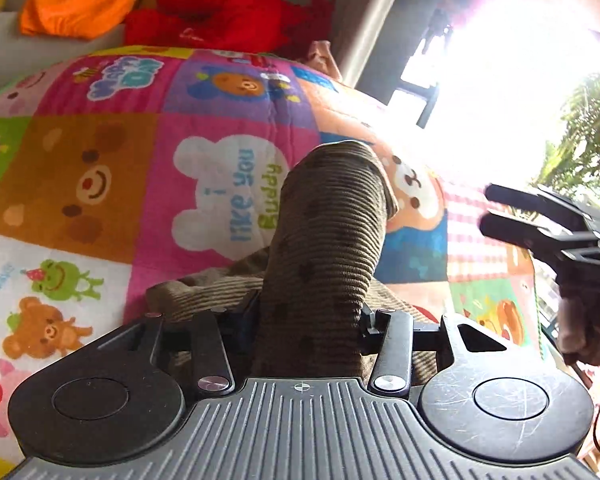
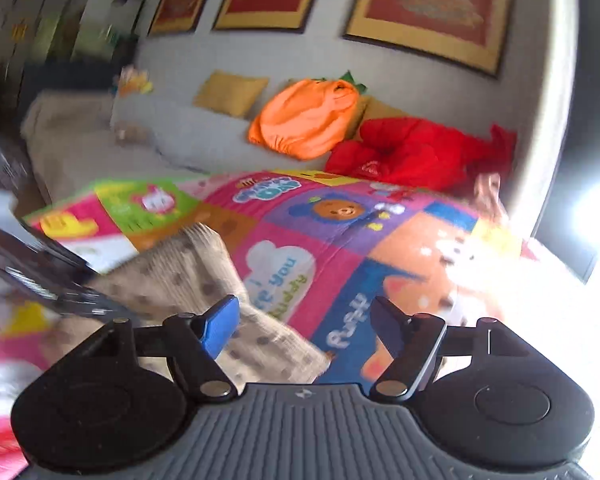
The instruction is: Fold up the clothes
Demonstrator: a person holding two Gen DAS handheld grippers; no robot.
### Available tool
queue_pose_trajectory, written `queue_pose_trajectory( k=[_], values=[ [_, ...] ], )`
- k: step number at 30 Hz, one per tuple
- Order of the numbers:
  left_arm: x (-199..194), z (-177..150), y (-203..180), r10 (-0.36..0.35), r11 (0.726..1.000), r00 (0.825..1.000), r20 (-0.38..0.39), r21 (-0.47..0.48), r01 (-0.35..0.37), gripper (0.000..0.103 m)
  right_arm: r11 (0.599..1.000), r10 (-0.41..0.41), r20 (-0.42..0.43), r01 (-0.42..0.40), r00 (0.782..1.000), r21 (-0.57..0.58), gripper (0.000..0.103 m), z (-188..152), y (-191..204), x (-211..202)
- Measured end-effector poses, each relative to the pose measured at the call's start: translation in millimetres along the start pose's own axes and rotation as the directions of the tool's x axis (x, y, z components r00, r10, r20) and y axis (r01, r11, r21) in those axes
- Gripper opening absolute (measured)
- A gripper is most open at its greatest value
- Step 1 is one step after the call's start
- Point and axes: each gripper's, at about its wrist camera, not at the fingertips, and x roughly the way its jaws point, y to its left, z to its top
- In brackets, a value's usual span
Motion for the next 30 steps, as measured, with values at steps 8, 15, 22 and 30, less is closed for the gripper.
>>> queue_pose_trajectory(
  k=[8, 15, 22, 30],
  values=[
    [17, 3, 51, 0.037, 0.979, 0.999, -0.018, -0.200, -0.040, 0.071, 0.998, 0.044, -0.151, -0.038, 0.988, 0.041, 0.073, -43, 19, 48],
    [29, 6, 62, 0.142, 0.972, 0.988, -0.056, -0.181, -0.150, 0.089, 0.987, 0.083, -0.267, -0.043, 0.960, 0.152, 0.075, -75, 22, 91],
    [12, 7, 65, 0.205, 0.949, 0.978, -0.043, -0.237, -0.209, 0.097, 0.913, 0.157, -0.266, -0.038, 0.951, 0.406, 0.088, -93, -9, 93],
    [-72, -7, 43, 0.006, 0.904, 1.000, -0.009, -0.427, -0.009, 0.097, 0.886, 0.199, -0.225, -0.077, 0.954, 0.457, 0.074, -103, -7, 89]
  ],
)
